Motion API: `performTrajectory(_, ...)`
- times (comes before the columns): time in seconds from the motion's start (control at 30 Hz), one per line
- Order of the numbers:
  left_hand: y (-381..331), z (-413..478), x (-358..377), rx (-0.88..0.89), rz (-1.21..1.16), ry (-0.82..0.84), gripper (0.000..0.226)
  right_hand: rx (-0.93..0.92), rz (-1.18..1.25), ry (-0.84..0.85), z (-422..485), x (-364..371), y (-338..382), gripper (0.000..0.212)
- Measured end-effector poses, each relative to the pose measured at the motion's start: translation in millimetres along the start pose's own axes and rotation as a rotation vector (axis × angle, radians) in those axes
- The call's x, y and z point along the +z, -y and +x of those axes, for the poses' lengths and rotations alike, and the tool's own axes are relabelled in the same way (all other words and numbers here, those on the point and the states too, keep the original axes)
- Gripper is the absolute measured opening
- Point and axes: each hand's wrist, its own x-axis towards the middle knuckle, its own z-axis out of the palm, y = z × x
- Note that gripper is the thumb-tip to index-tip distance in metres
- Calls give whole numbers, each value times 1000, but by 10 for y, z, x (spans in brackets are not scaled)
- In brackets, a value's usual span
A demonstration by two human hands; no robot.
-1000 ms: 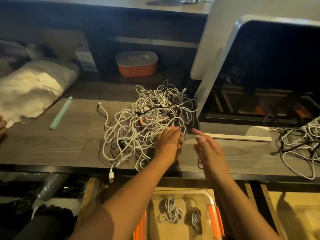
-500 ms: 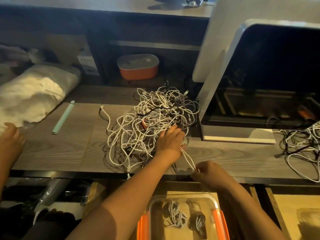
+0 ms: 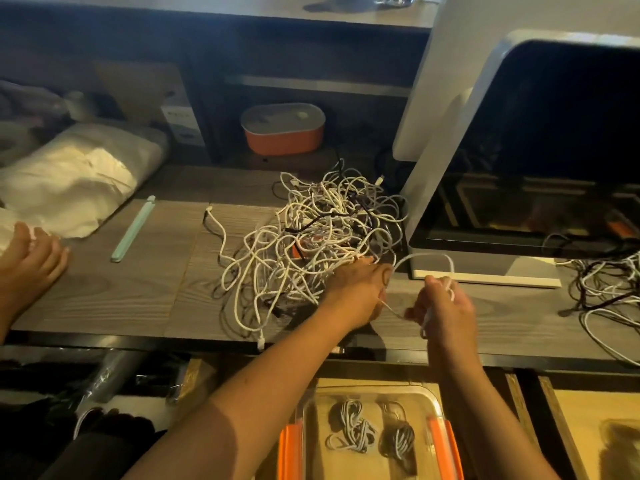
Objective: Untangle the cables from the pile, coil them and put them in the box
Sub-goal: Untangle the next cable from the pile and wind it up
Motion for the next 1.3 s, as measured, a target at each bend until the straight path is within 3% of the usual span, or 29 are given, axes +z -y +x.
performTrajectory(0.03,-4,20,11,-22,14,65,48,-30,-127,33,15,-11,22,6)
performTrajectory(0.13,19,105,26,-25,130,213,75,-57,-465,198,115,-71,-23,32)
performTrajectory(0.23,119,124,-18,-39,123,161,58,18,-828,298,187,-170,-94,37)
performTrajectory(0.37,172,104,-71,117,271,97,40,-22,-1252,509,212,-281,-174,8)
performTrajectory(0.43,150,89,-66,110,242,116,35,-57,-1216,482,210,-306,-181,10)
performTrajectory(0.53,181,66,-71,78,113,74,26,-67,-781,350,224,-333,-140,15)
performTrajectory(0.67,227,-54,-90,65,-34,113,58,-12,-279,234,179,-262,-84,17)
performTrajectory(0.8,205,-74,-33,-3,-73,110,37,95,167,201,142,-76,10,30)
performTrajectory(0.9,199,-87,-47,3,-62,96,39,134,347,172,122,-4,94,27)
performTrajectory(0.97,207,-99,-67,98,-1,86,41,124,338,159,122,2,93,19)
performTrajectory(1.13,217,-121,-66,96,-15,-18,30,-54,-109,41,141,-72,53,3)
performTrajectory(1.23,221,-109,-102,52,-101,-94,24,-128,-296,14,164,-185,20,5)
performTrajectory(1.3,234,-105,-146,51,-110,-90,32,-145,-336,-40,180,-254,0,8)
